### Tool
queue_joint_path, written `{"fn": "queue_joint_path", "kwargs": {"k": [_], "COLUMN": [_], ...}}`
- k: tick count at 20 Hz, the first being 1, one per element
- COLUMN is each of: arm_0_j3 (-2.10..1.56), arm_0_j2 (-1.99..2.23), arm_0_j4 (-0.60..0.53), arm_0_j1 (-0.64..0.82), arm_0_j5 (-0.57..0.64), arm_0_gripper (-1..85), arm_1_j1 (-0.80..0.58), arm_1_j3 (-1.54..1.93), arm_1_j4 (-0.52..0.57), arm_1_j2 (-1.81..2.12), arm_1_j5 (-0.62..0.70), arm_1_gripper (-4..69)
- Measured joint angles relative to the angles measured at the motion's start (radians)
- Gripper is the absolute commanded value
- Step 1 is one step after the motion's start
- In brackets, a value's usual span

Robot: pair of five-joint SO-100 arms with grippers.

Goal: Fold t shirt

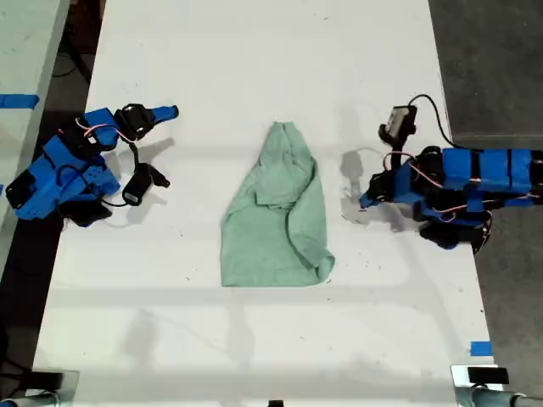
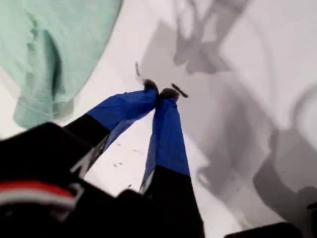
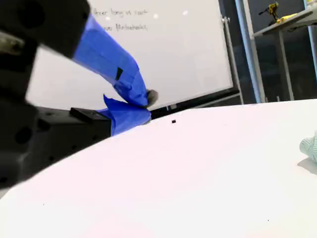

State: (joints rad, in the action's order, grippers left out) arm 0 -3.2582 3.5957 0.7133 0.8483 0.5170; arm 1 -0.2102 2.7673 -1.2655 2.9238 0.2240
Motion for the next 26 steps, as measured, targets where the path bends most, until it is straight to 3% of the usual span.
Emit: {"fn": "queue_joint_path", "kwargs": {"k": [3, 5, 8, 26], "arm_0_j3": [0.0, 0.0, 0.0, 0.0], "arm_0_j2": [0.0, 0.0, 0.0, 0.0], "arm_0_j4": [0.0, 0.0, 0.0, 0.0], "arm_0_j1": [0.002, 0.002, 0.002, 0.002], "arm_0_j5": [0.0, 0.0, 0.0, 0.0], "arm_0_gripper": [-0.2, -0.2, -0.2, -0.2], "arm_1_j1": [-0.014, -0.002, -0.055, -0.028], "arm_1_j3": [0.25, 0.272, 0.281, 0.282], "arm_1_j4": [-0.107, -0.084, -0.084, -0.084], "arm_1_j2": [0.477, 0.549, 0.571, 0.571], "arm_1_j5": [0.017, 0.048, 0.043, 0.006], "arm_1_gripper": [1.8, 1.8, 1.8, 1.8]}}
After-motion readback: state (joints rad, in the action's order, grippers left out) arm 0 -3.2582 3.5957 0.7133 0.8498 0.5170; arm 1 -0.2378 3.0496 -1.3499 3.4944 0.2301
